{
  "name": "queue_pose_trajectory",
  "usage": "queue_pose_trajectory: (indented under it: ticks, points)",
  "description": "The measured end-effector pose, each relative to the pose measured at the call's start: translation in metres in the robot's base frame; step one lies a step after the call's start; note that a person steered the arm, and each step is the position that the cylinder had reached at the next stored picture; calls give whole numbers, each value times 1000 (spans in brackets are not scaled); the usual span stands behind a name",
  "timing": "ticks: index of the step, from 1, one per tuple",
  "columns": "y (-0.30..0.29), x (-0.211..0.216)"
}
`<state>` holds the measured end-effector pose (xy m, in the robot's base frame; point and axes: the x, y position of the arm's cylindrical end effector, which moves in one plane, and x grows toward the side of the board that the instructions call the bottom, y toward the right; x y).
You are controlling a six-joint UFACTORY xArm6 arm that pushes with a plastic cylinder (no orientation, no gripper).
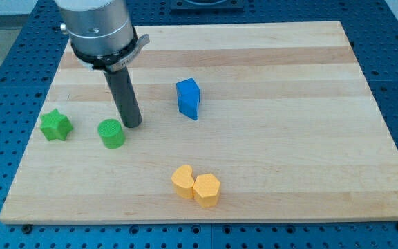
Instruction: Slide the green circle towards down
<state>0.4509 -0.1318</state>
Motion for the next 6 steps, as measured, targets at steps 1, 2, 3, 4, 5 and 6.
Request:
queue_pose_trajectory:
  ticks: [1, 2, 3, 4, 5, 6]
  points:
    - [-17, -10]
    - [-35, -6]
    - [-33, 26]
    - [-20, 61]
    - [-11, 71]
    - [-10, 65]
